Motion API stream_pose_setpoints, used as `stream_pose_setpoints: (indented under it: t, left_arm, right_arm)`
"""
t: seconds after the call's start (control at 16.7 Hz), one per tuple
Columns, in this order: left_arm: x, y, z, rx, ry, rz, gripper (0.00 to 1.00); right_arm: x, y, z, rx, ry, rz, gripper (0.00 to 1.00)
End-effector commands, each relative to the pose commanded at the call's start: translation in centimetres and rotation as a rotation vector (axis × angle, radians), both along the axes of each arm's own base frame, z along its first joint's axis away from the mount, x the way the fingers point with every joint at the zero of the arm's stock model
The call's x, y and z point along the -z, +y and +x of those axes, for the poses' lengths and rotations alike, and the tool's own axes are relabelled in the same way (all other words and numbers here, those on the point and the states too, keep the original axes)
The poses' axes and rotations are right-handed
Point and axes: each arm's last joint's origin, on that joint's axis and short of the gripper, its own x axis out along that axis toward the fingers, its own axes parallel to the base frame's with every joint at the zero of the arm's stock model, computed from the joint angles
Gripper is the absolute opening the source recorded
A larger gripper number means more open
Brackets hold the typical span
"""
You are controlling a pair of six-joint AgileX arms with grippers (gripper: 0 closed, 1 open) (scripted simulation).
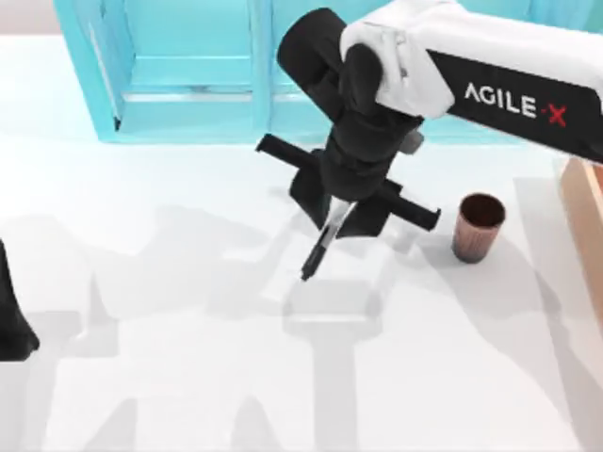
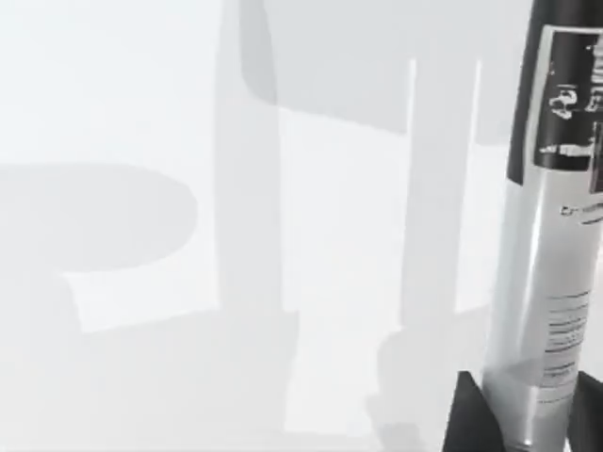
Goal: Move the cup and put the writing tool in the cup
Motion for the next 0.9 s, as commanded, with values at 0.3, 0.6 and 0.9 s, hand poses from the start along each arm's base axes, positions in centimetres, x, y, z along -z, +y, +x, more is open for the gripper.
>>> stream_pose_setpoints:
  t: [0.3, 0.6, 0.9]
  left_arm:
    - [0.0, 0.0, 0.0, 0.0, 0.0, 0.0, 1.0]
    - [0.0, 0.0, 0.0, 0.0, 0.0, 0.0, 1.0]
    - [0.0, 0.0, 0.0, 0.0, 0.0, 0.0, 1.0]
  right_arm:
    - [-3.7, -0.3, -4.8, 0.001, 0.009, -0.006, 0.0]
    - [-3.8, -0.4, -4.7, 0.005, 0.009, -0.005, 0.0]
    - [-2.3, -0.6, -5.4, -0.112, -0.15, -0.08, 0.0]
